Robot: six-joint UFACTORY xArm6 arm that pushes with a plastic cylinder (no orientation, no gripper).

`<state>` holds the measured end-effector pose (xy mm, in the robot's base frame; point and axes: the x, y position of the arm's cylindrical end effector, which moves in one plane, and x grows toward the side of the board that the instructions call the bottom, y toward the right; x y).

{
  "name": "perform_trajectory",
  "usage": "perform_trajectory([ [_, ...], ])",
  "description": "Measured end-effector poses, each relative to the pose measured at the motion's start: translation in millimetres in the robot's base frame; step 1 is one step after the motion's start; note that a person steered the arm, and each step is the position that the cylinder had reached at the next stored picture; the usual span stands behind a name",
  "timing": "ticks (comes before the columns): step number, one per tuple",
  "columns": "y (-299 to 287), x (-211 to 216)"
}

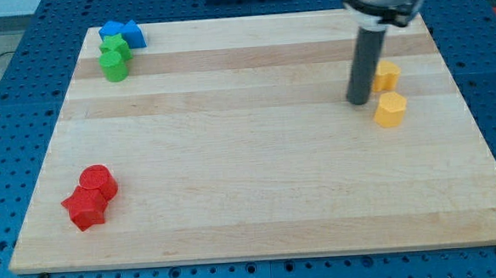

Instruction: Push the yellow heart to the right side of the green star

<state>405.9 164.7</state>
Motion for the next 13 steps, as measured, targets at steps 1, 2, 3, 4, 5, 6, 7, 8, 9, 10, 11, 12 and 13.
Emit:
perform_trajectory([
  [1,28,-3],
  [2,28,-14],
  [3,17,-33],
  [4,4,-44],
  [5,45,-37],
  [6,114,-34],
  [7,137,-55],
  [8,94,-73],
  [9,-3,-76],
  [10,-53,-76],
  [11,-18,-75],
  [12,-22,-72],
  [13,-61,-72],
])
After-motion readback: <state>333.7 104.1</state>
